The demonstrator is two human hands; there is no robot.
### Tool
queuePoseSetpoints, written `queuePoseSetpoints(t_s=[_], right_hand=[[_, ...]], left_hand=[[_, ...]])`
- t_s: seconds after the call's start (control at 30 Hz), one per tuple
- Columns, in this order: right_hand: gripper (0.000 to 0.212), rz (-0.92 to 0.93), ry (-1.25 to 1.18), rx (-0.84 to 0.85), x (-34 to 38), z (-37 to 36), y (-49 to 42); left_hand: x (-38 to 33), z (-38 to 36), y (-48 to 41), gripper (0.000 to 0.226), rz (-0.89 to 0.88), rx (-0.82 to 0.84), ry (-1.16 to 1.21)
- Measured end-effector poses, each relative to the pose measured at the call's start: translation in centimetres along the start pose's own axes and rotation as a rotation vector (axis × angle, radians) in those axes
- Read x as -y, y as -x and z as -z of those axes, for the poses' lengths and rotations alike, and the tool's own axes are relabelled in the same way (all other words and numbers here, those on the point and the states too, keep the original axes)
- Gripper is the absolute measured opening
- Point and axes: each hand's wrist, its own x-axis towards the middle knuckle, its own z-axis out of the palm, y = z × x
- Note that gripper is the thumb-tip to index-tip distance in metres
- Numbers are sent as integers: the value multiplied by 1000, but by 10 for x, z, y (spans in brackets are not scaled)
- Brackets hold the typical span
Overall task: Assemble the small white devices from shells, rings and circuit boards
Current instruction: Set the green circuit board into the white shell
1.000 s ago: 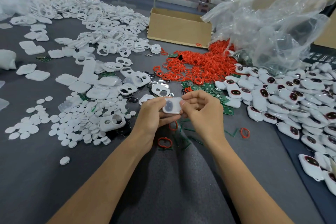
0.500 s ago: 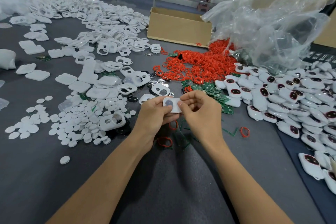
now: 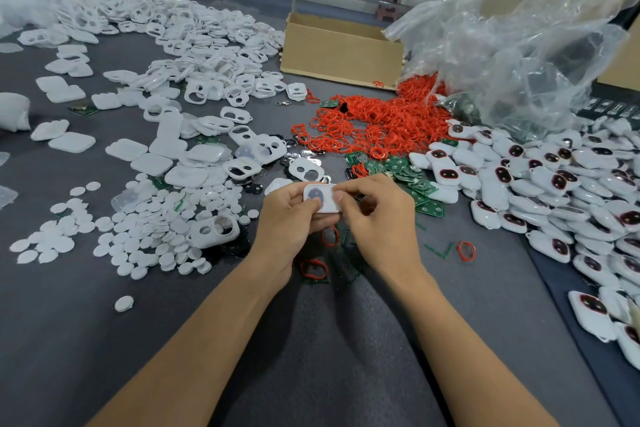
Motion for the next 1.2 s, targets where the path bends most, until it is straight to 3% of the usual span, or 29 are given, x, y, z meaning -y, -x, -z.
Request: queuePoseSetpoints(t_s=[0.17, 0.27, 0.43, 0.57, 0.63, 0.73, 1.03, 1.2], right_hand=[[41, -60, 63, -143, -11, 26, -12], [53, -178, 185, -118, -25, 40, -16], [52, -228, 280, 52, -38, 41, -18], [52, -303, 403, -30, -52, 57, -23], [42, -342, 459, -90, -59, 67, -23], [23, -367, 454, -43, -64, 68, -21], [52, -415, 511, 24, -67, 53, -21], [43, -384, 475, -9, -66, 50, -20]], left_hand=[[-2, 1, -1, 19, 9, -64, 83], [-1, 3, 0, 27, -5, -63, 101], [-1, 4, 2, 47, -36, -37, -72], [-3, 4, 4, 49, -53, -10, -99], [-3, 3, 4, 49, -59, -5, -116], [-2, 2, 3, 49, -60, -1, -123], [-1, 3, 3, 47, -68, 4, -137], [-1, 3, 4, 48, -67, 9, -130]])
